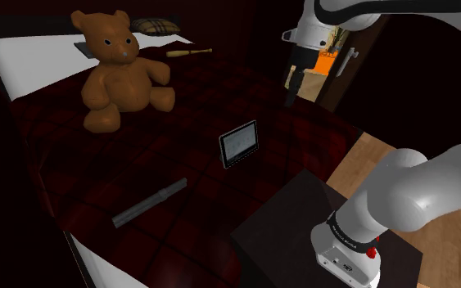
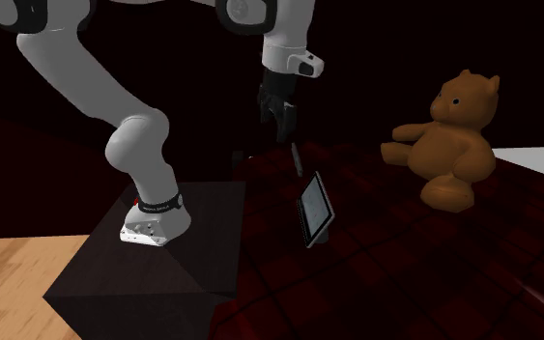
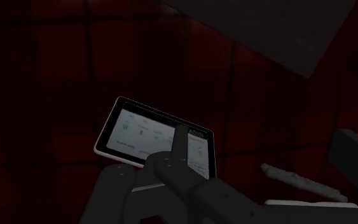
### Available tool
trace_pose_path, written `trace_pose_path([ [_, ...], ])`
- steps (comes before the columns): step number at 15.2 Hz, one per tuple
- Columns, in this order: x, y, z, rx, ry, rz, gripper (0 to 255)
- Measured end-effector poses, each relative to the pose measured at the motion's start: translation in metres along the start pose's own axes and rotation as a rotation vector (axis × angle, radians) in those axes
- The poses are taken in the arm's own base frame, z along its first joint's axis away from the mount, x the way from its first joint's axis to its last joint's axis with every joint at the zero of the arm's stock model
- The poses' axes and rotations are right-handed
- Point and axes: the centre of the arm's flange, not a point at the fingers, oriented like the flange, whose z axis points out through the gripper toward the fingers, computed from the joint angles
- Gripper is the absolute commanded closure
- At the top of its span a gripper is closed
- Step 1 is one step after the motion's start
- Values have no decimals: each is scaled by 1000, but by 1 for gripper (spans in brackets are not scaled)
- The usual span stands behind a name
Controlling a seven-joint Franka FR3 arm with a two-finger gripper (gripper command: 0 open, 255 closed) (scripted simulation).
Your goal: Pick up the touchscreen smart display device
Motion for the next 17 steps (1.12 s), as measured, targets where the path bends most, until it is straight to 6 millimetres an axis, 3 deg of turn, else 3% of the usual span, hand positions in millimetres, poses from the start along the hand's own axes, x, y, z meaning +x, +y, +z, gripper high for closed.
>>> trace_pose_path([
  [6,36,64,44,41,-84,-308,0],
  [12,89,117,94,82,-169,-616,0],
  [17,137,142,137,116,-240,-874,0],
])
